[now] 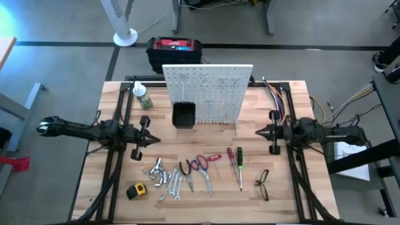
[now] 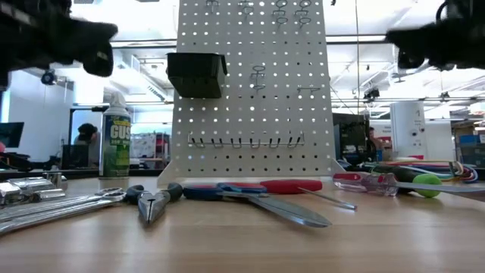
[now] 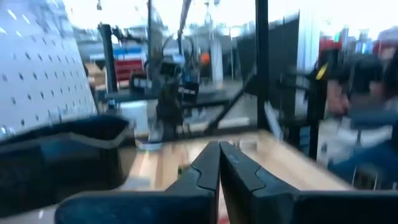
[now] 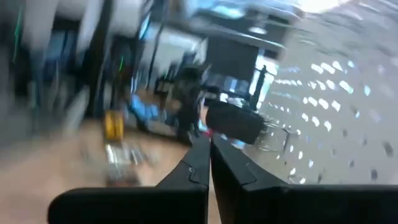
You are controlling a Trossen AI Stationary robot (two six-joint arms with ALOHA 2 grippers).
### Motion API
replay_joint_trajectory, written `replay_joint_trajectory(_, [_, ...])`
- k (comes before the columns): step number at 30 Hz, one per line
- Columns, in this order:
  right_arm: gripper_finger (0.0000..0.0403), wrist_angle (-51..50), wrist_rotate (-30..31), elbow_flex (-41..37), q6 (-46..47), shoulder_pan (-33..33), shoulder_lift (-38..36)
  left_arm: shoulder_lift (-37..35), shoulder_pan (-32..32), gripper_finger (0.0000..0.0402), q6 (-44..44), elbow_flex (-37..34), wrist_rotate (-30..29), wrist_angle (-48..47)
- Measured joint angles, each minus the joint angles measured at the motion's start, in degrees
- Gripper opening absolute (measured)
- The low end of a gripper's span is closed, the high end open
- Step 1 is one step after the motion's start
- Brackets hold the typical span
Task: Hang tools onto peg board
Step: Hang the green screwdriver on the pegboard
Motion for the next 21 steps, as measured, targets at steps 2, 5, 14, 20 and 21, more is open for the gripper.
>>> replay_joint_trajectory(2, [0.0000,0.8,6.2,0.0,12.2,0.0,0.0,0.0,0.0,0.0000,-0.3,0.0,-0.2,3.6])
replay_joint_trajectory(5, [0.0000,-0.9,12.3,0.0,24.9,0.0,0.7,0.0,0.0,0.0000,-0.2,0.1,-0.3,6.1])
replay_joint_trajectory(14, [0.0000,-6.1,10.3,0.0,47.4,0.0,11.4,5.1,0.0,0.0000,-2.2,0.1,-2.5,7.9])
replay_joint_trajectory(20, [0.0000,-0.6,3.5,0.0,49.4,0.0,19.7,12.8,0.0,0.0000,-8.5,0.1,-7.6,13.4])
replay_joint_trajectory(21, [0.0000,0.4,3.4,0.0,49.3,0.0,20.6,14.1,0.0,0.0000,-9.4,0.1,-7.6,13.8])
